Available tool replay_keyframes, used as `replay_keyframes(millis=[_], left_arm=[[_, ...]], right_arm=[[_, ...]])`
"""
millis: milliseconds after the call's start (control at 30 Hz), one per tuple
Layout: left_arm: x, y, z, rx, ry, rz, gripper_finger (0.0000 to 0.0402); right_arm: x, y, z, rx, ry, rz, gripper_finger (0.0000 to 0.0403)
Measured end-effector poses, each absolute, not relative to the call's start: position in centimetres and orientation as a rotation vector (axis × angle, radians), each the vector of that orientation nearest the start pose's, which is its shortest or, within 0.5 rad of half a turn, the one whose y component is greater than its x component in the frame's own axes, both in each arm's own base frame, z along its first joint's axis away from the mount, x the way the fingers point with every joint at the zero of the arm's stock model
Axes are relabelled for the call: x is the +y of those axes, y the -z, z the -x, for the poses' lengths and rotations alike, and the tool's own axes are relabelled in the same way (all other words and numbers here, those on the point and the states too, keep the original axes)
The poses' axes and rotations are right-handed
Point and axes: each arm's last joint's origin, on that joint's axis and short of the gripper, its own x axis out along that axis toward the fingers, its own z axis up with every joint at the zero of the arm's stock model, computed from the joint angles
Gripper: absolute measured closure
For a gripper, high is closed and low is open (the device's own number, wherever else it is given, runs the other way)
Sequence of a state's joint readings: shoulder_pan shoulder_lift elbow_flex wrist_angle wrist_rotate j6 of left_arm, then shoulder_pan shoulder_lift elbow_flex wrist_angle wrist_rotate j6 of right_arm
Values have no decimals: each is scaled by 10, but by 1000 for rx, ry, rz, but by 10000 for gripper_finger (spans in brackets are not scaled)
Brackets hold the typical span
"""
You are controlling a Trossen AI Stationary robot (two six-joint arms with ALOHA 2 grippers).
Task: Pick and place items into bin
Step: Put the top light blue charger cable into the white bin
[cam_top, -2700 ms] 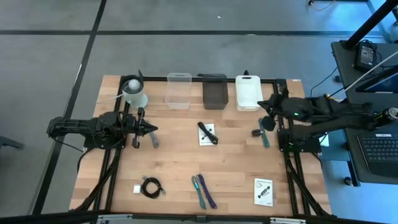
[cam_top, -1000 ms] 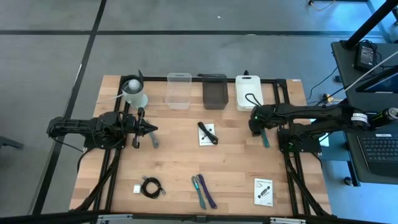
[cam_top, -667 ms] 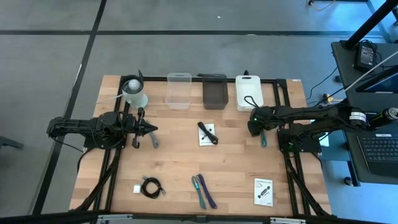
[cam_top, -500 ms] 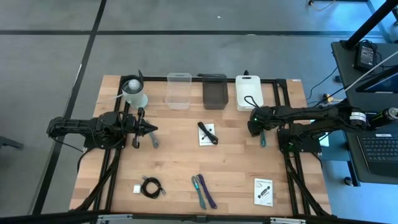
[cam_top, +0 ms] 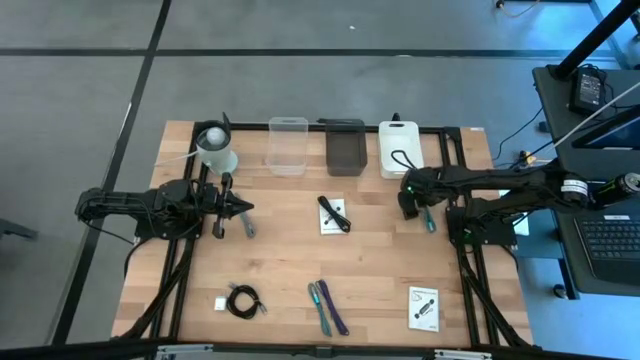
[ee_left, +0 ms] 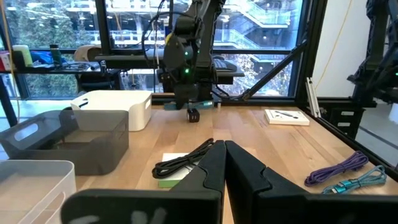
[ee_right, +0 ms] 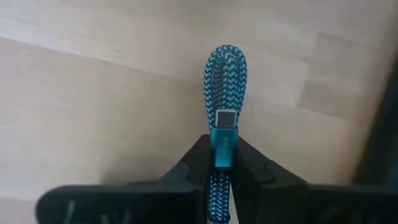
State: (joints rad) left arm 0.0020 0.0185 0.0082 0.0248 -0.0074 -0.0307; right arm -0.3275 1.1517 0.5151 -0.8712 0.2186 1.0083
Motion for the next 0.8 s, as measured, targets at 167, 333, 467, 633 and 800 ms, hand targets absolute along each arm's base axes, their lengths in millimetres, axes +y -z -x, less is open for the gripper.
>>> replay_keyframes(millis=[167, 333, 467, 633, 800], left_arm=[[0, -167, -98, -15, -9, 31, 398], [0, -167, -98, -15, -9, 31, 398], [0, -167, -98, -15, -9, 31, 398], [0, -167, -98, -15, -9, 31, 398], [0, -167, -98, -15, -9, 31, 398]], right_arm=[[-57, -182, -148, 1159, 1143, -849, 372], [-59, -228, -154, 1055, 1106, -871, 368], [-61, -266, -159, 933, 1050, -874, 366], [-76, -305, -166, 778, 1064, -782, 372], [-112, -323, -176, 721, 1085, -715, 372]])
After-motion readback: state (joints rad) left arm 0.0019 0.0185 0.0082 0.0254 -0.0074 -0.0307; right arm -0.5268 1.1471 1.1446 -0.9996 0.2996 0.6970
